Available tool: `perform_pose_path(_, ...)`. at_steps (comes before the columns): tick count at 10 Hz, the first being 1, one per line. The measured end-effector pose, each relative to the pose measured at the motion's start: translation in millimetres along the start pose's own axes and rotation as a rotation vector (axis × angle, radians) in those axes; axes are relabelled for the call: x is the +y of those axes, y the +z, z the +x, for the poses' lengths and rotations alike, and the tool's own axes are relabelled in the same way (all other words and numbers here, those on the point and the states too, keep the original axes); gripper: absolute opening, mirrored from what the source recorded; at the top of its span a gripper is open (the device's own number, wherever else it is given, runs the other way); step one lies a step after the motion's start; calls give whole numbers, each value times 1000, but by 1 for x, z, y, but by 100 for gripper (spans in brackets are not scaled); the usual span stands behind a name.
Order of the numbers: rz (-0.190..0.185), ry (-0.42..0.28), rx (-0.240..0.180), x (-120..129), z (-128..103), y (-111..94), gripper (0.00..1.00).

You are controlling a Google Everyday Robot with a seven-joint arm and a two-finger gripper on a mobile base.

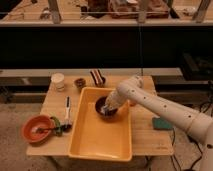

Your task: Wipe purple bowl with towel

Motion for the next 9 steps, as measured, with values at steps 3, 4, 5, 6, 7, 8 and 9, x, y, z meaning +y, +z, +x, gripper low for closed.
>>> perform_pose_path(3, 30, -18, 17, -31, -22, 12, 0)
perform_pose_path(4, 32, -24, 13, -39, -29, 17, 0)
perform_pose_path(5, 33, -30, 4, -45, -39, 21, 0)
perform_pose_path(6, 37, -29, -13, -47, -45, 23, 0)
perform_pose_path(7, 42, -27, -36, -47, -50, 22, 0)
perform_pose_path(8, 48, -27, -65, -42, -53, 18, 0)
perform_pose_path(9, 47, -27, -86, -34, -56, 13, 0)
